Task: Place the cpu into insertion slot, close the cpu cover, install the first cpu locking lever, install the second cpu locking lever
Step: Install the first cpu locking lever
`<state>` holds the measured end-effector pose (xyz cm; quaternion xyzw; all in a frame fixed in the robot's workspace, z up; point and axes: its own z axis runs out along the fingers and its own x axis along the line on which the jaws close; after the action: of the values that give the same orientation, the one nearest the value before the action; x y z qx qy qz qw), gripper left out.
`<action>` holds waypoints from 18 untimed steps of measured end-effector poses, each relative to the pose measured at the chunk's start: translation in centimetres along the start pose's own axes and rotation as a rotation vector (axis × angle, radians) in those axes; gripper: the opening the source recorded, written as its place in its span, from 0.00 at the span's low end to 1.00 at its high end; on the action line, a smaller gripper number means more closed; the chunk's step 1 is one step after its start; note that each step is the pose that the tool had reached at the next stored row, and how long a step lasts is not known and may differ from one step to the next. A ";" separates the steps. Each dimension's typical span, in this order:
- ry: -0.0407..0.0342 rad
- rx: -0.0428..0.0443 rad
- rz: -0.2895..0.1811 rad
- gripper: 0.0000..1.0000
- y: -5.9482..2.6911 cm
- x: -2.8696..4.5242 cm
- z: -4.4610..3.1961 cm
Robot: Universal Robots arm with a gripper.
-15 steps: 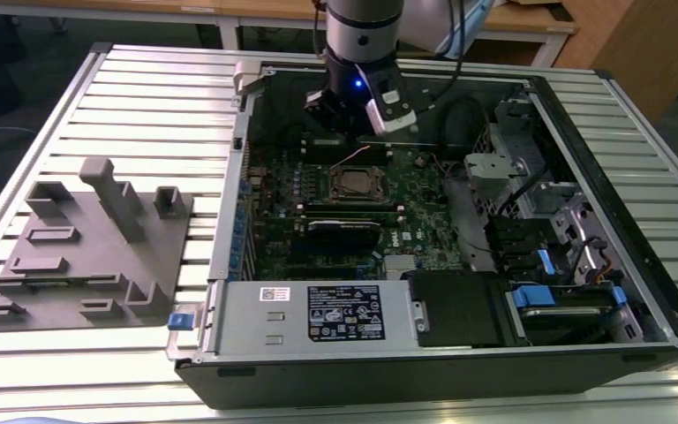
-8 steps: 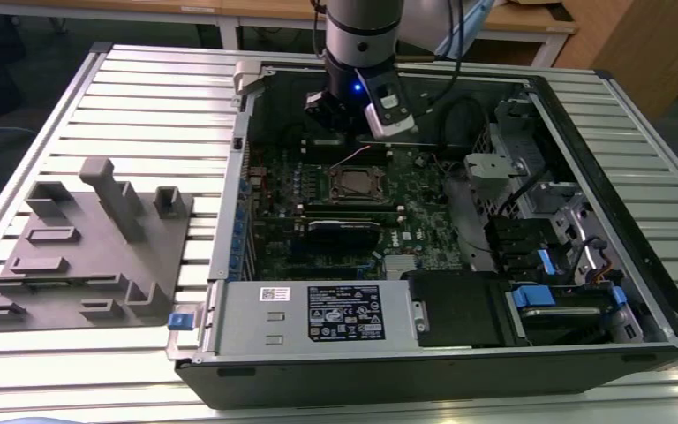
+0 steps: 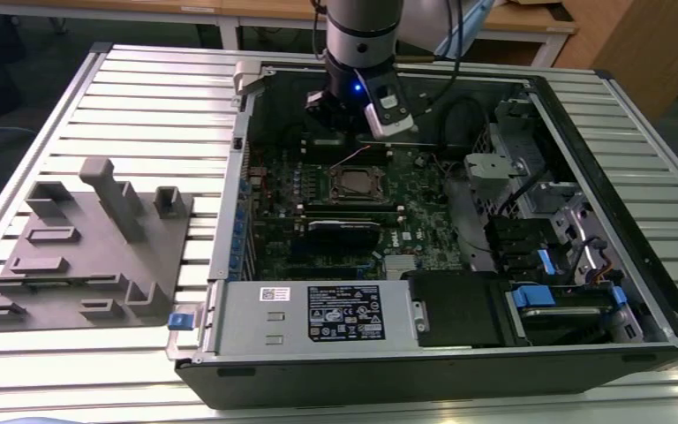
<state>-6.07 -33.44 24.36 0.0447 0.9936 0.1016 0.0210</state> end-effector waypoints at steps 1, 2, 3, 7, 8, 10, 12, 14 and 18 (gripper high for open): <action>-0.0001 -0.0001 0.000 0.11 0.03 -0.02 0.14; 0.0000 0.0001 0.000 0.11 0.05 -0.03 0.30; 0.0000 0.0001 0.000 0.11 0.06 -0.03 0.49; 0.0000 0.0000 0.000 0.11 0.05 -0.01 1.22; 0.0000 -0.0001 0.000 0.11 0.06 -0.02 1.35; 0.0001 -0.0001 0.000 0.11 0.11 -0.09 1.49; 0.0000 -0.0002 0.000 0.11 0.17 -0.18 1.62; 0.0000 -0.0001 0.000 0.11 0.26 -0.25 1.79; 0.0000 -0.0001 0.000 0.11 0.41 -0.30 2.10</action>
<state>-5.63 -32.65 22.40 0.0448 0.9936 0.1016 0.0210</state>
